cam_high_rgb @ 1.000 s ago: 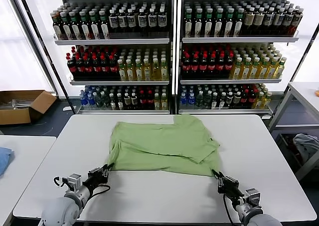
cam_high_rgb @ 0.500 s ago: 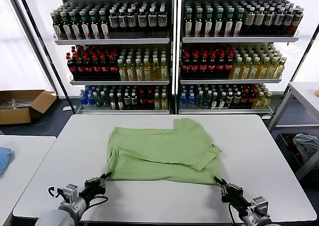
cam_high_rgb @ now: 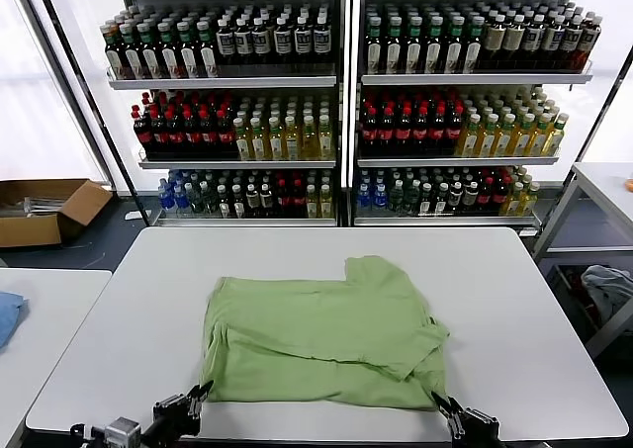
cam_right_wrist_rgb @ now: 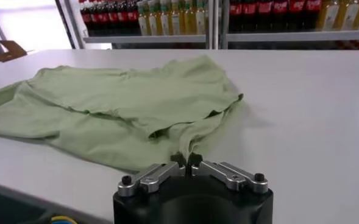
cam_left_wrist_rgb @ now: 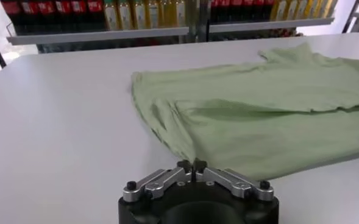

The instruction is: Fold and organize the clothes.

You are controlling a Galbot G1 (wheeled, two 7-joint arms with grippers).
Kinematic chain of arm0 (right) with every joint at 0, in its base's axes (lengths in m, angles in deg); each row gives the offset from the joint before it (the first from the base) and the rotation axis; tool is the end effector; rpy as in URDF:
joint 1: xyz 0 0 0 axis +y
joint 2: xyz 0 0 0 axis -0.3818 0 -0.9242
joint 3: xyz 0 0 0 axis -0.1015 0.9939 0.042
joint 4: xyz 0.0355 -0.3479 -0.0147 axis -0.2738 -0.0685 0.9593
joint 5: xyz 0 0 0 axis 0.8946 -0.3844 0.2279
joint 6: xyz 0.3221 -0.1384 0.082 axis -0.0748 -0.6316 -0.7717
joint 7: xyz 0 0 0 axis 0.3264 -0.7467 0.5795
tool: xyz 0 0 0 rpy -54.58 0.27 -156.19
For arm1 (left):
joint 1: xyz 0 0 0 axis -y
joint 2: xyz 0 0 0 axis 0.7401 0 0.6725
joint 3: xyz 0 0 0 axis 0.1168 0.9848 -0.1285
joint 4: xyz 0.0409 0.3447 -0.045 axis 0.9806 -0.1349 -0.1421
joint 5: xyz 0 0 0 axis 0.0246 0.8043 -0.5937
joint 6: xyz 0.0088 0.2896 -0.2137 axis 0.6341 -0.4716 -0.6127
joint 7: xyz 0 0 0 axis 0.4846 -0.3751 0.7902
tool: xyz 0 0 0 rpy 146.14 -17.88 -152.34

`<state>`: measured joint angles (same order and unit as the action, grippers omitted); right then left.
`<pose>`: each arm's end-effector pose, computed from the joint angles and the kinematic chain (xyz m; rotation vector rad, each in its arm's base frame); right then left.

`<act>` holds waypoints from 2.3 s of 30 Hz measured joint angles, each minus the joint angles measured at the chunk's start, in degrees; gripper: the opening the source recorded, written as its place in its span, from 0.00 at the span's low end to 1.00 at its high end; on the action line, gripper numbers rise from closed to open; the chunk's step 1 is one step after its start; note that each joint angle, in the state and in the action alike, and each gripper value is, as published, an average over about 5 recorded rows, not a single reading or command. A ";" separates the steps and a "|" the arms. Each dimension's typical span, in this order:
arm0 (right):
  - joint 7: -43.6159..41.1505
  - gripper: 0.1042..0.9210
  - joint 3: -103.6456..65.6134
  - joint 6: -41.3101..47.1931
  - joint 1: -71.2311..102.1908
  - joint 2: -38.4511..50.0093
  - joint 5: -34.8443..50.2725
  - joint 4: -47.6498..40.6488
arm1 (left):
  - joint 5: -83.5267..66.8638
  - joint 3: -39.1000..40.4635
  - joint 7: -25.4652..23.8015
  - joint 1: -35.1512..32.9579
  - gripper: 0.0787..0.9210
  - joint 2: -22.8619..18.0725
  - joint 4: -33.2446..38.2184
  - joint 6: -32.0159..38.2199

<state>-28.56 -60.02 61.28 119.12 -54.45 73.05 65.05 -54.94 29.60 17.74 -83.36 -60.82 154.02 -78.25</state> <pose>0.1024 -0.1012 -0.2795 0.4763 -2.5675 0.0100 0.1404 0.0939 -0.2836 -0.3418 -2.5132 -0.0504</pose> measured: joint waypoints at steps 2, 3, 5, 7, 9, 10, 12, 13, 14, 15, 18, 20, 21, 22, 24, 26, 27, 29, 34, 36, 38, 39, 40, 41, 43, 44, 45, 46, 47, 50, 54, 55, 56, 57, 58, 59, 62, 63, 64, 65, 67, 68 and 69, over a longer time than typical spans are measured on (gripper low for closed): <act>0.05 0.04 -0.27 0.08 0.66 0.25 -0.11 0.34 | 0.03 -0.23 -0.08 -1.93 0.02 -0.63 1.35 -0.18; 0.11 0.06 -0.49 0.14 0.90 0.39 -0.08 0.44 | 0.09 -0.34 -0.11 -2.78 0.02 -0.94 1.95 -0.25; 0.27 0.10 -1.07 0.33 1.16 0.67 0.20 0.55 | 0.20 -0.65 -0.10 -4.14 0.02 -1.43 2.97 -0.37; 0.44 0.17 -1.91 0.58 1.11 1.02 0.82 0.59 | 0.18 -1.17 0.00 -5.09 0.04 -1.69 3.74 -0.51; 0.51 0.24 -2.99 0.82 0.76 1.44 1.76 0.57 | -0.12 -1.89 0.17 -5.76 0.09 -1.73 4.25 -0.71; 0.53 0.27 -3.57 0.94 0.50 1.67 2.28 0.54 | -0.36 -2.33 0.26 -6.00 0.12 -1.69 4.42 -0.82; 0.54 0.35 -4.78 1.20 -0.21 2.15 3.36 0.45 | -0.93 -3.30 0.50 -6.35 0.19 -1.51 4.68 -1.07; 0.54 0.38 -5.39 1.35 -0.63 2.38 3.88 0.42 | -1.26 -3.81 0.59 -6.47 0.22 -1.36 4.78 -1.20; 0.53 0.41 -5.99 1.52 -1.10 2.60 4.39 0.41 | -1.58 -4.35 0.69 -6.54 0.25 -1.18 4.85 -1.31; 0.52 0.45 -6.56 1.71 -1.62 2.79 4.90 0.43 | -1.89 -4.89 0.79 -6.57 0.29 -0.96 4.90 -1.42; 0.55 0.56 -7.98 2.25 -3.28 3.23 6.17 0.64 | -2.86 -6.50 0.95 -6.45 0.39 -0.13 5.05 -1.64; 0.57 0.62 -8.54 2.55 -4.55 3.51 6.76 0.74 | -3.53 -7.54 0.97 -6.32 0.46 0.47 5.32 -1.71; 0.55 0.65 -8.69 2.71 -5.32 3.64 6.98 0.71 | -3.88 -8.06 0.97 -6.25 0.50 0.77 5.50 -1.73; 0.51 0.69 -8.73 2.89 -6.23 3.74 7.17 0.59 | -4.26 -8.58 0.95 -6.16 0.53 1.08 5.69 -1.74; 0.30 0.75 -8.40 3.38 -8.57 3.79 7.44 0.00 | -5.11 -9.62 0.91 -5.87 0.60 1.76 5.95 -1.76; -0.04 0.81 -7.48 4.09 -11.74 3.63 7.56 -1.17 | -6.13 -10.48 0.87 -5.27 0.66 2.61 5.99 -1.79; -0.27 0.84 -6.80 4.51 -13.66 3.47 7.53 -1.99 | -6.69 -10.80 0.86 -4.81 0.70 3.14 5.90 -1.79; -0.85 0.87 -5.14 5.32 -17.91 3.04 7.16 -4.10 | -7.96 -11.13 0.83 -3.51 0.76 4.48 5.46 -1.75; -3.28 0.88 0.27 7.20 -30.05 1.72 4.96 -11.91 | -11.88 -10.21 0.80 1.51 0.87 8.87 2.67 -1.64; -4.39 0.88 2.57 7.92 -34.88 1.25 4.20 -15.47 | -13.27 -8.94 0.81 4.15 0.88 10.66 0.82 -1.52; -5.37 0.88 4.79 8.59 -39.41 0.82 3.67 -19.00 | -14.34 -7.22 0.82 7.15 0.88 12.27 -1.45 -1.30; -5.78 0.88 5.87 8.91 -41.56 0.60 3.48 -20.76 | -14.79 -6.24 0.81 8.75 0.88 13.00 -2.71 -1.18; -6.15 0.88 6.92 9.23 -43.61 0.38 3.31 -22.50 | -15.21 -5.21 0.80 10.38 0.88 13.67 -4.03 -1.08; -6.48 0.88 7.90 9.52 -45.47 0.18 3.15 -24.15 | -15.60 -4.16 0.78 12.04 0.88 14.29 -5.43 -0.97; -7.05 0.88 9.86 10.02 -49.00 -0.22 2.85 -27.45 | -16.33 -2.01 0.74 15.40 0.88 15.34 -8.31 -0.76; -7.30 0.88 10.79 10.22 -50.57 -0.40 2.70 -29.00 | -16.63 -0.97 0.73 17.03 0.88 15.74 -9.76 -0.66; -7.55 0.88 11.72 10.41 -52.09 -0.56 2.55 -30.53 | -16.90 0.08 0.73 18.67 0.88 16.06 -11.25 -0.57; -7.80 0.88 12.62 10.57 -53.50 -0.69 2.43 -31.99 | -17.12 1.14 0.75 20.30 0.88 16.33 -12.76 -0.49; -8.05 0.88 13.45 10.72 -54.79 -0.78 2.33 -33.35 | -17.32 2.19 0.78 21.90 0.88 16.54 -14.25 -0.43; -8.77 0.88 15.74 11.06 -58.19 -0.91 2.09 -37.05 | -17.90 5.22 0.85 26.39 0.88 16.97 -18.58 -0.27; -9.47 0.88 18.34 11.33 -61.62 -1.14 1.86 -41.17 | -18.50 8.74 0.93 31.46 0.88 17.30 -23.65 -0.14; -9.60 0.88 18.93 11.38 -62.31 -1.25 1.81 -42.06 | -18.61 9.51 0.97 32.58 0.88 17.36 -24.79 -0.12; -9.71 0.88 19.48 11.41 -62.92 -1.36 1.75 -42.87 | -18.71 10.25 1.01 33.65 0.88 17.40 -25.88 -0.10; -9.79 0.88 19.99 11.44 -63.49 -1.47 1.69 -43.64 | -18.79 10.96 1.08 34.67 0.88 17.43 -26.93 -0.09; -9.84 0.88 20.47 11.46 -64.02 -1.60 1.64 -44.34 | -18.86 11.62 1.16 35.64 0.88 17.43 -27.94 -0.08; -9.88 0.88 20.91 11.49 -64.50 -1.72 1.60 -44.98 | -18.94 12.26 1.25 36.55 0.88 17.42 -28.91 -0.07; -9.92 0.88 22.08 11.68 -65.87 -2.14 1.60 -46.76 | -19.11 13.91 1.55 39.03 0.88 17.26 -31.55 -0.04; -9.97 0.88 22.42 11.77 -66.29 -2.28 1.63 -47.31 | -19.16 14.37 1.65 39.79 0.88 17.17 -32.35 -0.03; -10.04 0.88 22.77 11.84 -66.70 -2.43 1.67 -47.84 | -19.19 14.81 1.76 40.53 0.88 17.07 -33.13 -0.03; -10.14 0.88 23.12 11.89 -67.08 -2.57 1.71 -48.31 | -19.22 15.22 1.88 41.23 0.88 16.95 -33.87 -0.02; -10.35 0.88 23.78 11.93 -67.74 -2.83 1.78 -49.08 | -19.23 15.99 2.04 42.44 0.88 16.71 -35.18 -0.02; -10.42 0.86 24.09 11.94 -68.03 -2.97 1.82 -49.40 | -19.20 16.36 2.11 42.91 0.88 16.60 -35.72 -0.02; -10.48 0.85 24.36 11.94 -68.27 -3.08 1.88 -49.66 | -19.16 16.71 2.14 43.31 0.88 16.48 -36.18 -0.02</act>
<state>-39.04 -35.66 73.22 50.85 -57.54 74.93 15.39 -74.10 46.32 19.88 -40.05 -44.34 117.84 -78.27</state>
